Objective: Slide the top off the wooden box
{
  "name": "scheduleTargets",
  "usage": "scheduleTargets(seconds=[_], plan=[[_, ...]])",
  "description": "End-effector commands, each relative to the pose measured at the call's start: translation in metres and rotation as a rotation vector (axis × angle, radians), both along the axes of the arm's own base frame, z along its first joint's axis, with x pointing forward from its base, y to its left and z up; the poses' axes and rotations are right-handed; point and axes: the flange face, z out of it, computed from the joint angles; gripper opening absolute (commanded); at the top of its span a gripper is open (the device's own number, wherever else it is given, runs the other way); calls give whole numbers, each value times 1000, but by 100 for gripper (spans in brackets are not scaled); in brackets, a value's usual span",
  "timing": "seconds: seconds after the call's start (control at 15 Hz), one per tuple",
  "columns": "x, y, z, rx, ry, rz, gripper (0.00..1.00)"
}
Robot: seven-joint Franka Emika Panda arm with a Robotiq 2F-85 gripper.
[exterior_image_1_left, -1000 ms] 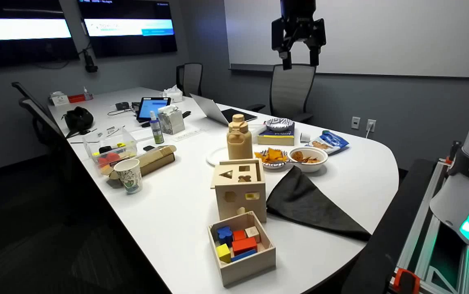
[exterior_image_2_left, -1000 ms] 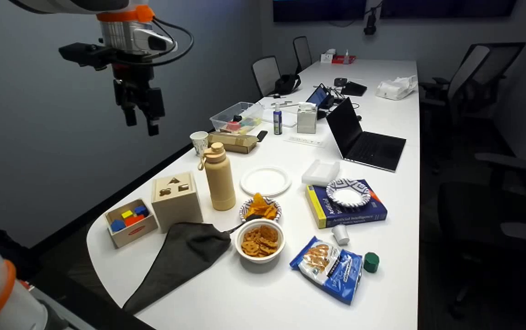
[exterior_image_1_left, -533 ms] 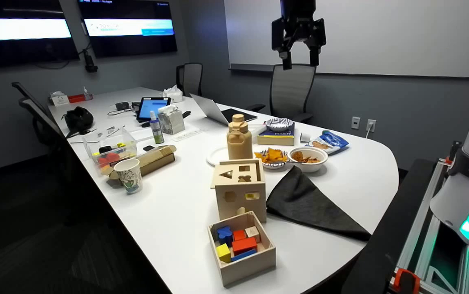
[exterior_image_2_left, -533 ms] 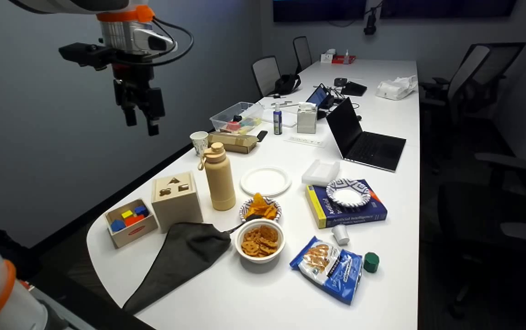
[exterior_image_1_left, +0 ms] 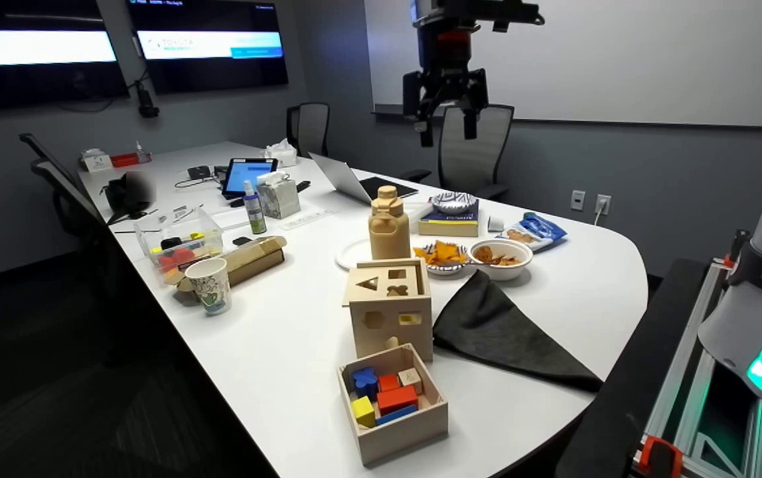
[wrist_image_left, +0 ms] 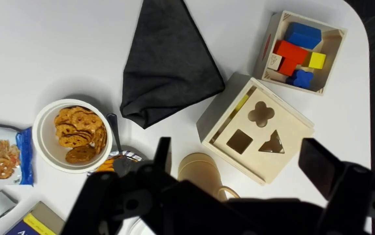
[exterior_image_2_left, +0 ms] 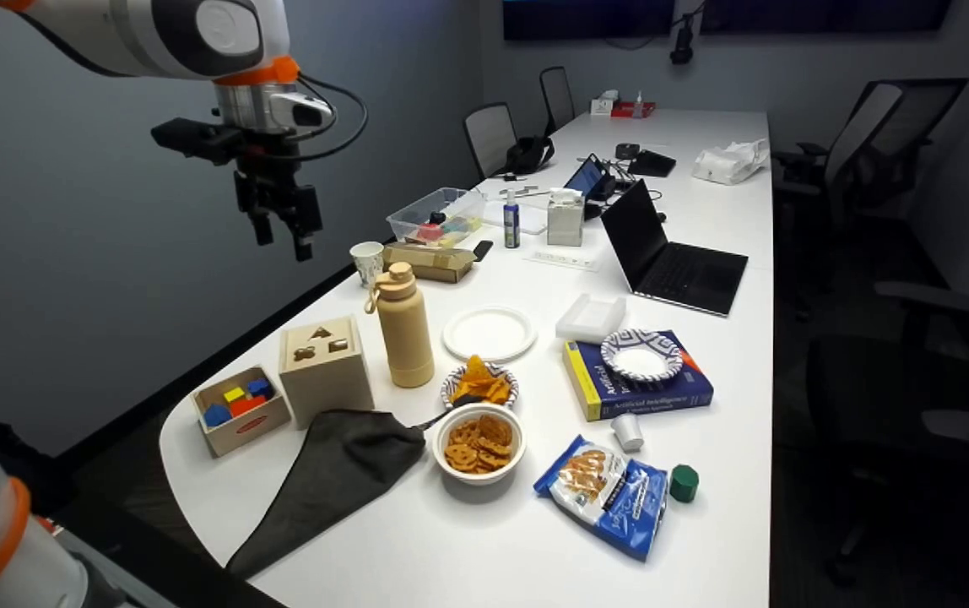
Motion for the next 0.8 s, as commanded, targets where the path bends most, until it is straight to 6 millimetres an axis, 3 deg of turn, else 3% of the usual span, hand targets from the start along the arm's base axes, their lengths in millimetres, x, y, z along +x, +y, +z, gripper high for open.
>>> scheduleTargets(seconds=[0.0,0.4,0.73], plan=[[37,33,-41,6,4,-34,100],[49,59,-109,-20,96,-174,100],[53,56,-160,-33,138,-329,100]])
